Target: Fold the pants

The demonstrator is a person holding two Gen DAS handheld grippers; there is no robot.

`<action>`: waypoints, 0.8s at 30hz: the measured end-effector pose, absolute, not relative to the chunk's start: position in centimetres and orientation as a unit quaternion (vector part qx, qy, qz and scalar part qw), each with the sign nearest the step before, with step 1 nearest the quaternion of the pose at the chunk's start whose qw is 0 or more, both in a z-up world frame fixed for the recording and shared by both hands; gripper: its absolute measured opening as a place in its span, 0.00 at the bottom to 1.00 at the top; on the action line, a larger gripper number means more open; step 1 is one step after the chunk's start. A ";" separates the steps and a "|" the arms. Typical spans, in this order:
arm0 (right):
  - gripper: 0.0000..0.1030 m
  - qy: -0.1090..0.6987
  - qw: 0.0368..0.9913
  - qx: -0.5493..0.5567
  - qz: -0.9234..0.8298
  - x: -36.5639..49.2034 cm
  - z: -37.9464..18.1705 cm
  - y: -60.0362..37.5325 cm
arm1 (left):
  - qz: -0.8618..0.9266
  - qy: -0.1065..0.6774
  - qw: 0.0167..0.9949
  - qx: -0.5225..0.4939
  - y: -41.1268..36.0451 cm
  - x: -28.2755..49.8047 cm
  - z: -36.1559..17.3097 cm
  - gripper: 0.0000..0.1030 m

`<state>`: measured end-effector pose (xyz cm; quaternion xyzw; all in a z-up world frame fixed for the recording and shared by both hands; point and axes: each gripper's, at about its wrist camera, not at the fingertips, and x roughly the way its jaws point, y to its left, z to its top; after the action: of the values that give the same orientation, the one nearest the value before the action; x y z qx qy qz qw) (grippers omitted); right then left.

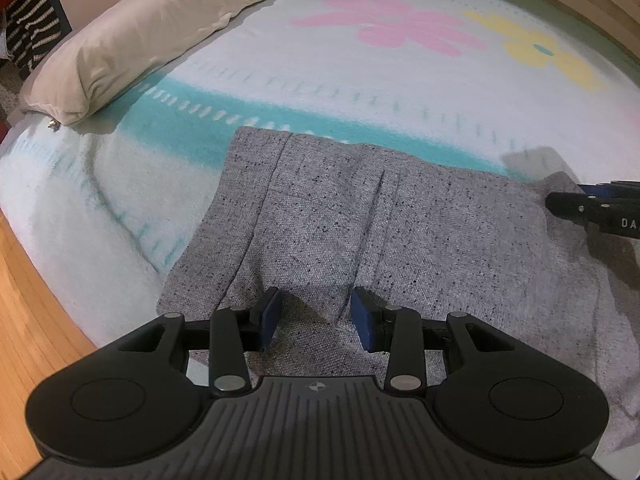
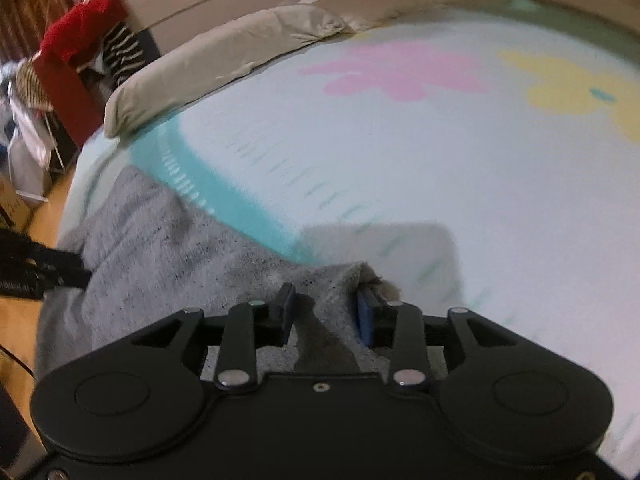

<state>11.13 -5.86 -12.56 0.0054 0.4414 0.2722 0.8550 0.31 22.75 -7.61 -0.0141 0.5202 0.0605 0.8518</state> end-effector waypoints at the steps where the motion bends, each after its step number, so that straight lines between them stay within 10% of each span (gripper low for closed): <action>1: 0.18 0.441 0.856 0.011 0.270 11.3 -12.5 -6.1 | 0.060 0.520 0.852 -0.015 22.8 0.3 -7.6 0.37; 7: 0.07 0.427 0.878 -0.031 0.214 11.9 -13.0 -4.8 | 0.058 0.514 0.856 0.001 22.6 0.1 -7.9 0.39; 9: 0.11 0.417 0.885 -0.051 0.201 11.6 -12.8 -4.1 | 0.060 0.514 0.856 0.002 22.6 0.1 -7.7 0.39; 11: 0.37 0.398 0.899 -0.054 0.178 10.9 -11.1 -4.4 | 0.066 0.509 0.858 -0.005 22.7 -0.1 -7.3 0.39; 24: 0.37 0.468 0.846 -0.138 0.215 -6.8 -8.8 -7.3 | -0.038 0.529 0.848 0.009 15.5 -2.9 -7.5 0.37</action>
<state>-6.85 -7.27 -8.79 -0.1382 0.4677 0.2150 0.8461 -2.92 15.52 -7.55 0.0087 0.5288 -0.0379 0.8479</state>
